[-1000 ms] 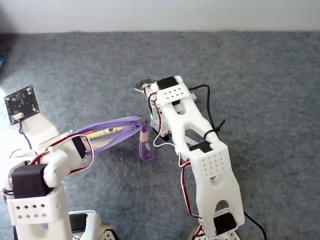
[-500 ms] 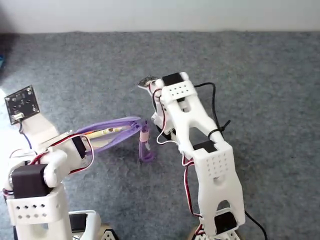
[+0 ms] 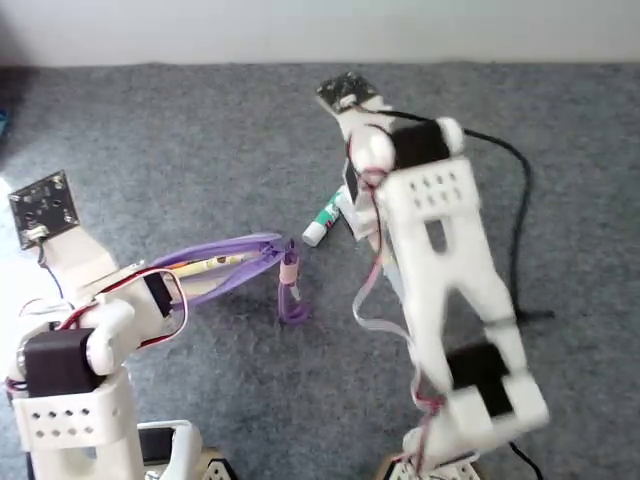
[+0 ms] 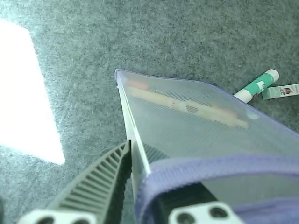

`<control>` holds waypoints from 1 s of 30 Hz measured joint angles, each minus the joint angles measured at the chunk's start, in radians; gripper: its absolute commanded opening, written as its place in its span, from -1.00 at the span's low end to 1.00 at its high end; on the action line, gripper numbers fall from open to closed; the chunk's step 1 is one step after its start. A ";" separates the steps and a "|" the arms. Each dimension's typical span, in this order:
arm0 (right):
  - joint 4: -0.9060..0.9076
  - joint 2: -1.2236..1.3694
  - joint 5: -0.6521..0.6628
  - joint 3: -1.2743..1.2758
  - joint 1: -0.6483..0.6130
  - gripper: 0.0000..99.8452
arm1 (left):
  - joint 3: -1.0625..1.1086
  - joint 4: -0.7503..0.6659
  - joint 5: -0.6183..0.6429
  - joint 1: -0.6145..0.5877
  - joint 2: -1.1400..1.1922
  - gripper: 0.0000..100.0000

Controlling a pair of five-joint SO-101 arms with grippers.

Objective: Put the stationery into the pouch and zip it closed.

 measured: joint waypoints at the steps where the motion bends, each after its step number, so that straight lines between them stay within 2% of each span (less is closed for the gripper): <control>1: 0.000 -0.072 -0.025 0.032 -0.025 -0.98 | 0.000 0.000 0.000 0.000 0.000 -0.97; 8: -0.012 -0.552 -0.227 0.216 -0.265 -0.98 | 0.000 0.000 0.000 0.000 0.000 -0.97; 13: -0.203 -0.713 -0.272 0.238 -0.385 -0.98 | 0.000 0.000 0.000 0.000 0.000 -0.97; 20: -0.608 -0.729 -0.275 0.238 -0.542 -0.98 | 0.000 0.000 0.000 0.000 0.000 -0.97; 30: -0.835 -0.516 -0.275 0.245 -0.574 -0.98 | 0.000 0.000 0.000 -0.002 0.000 -0.97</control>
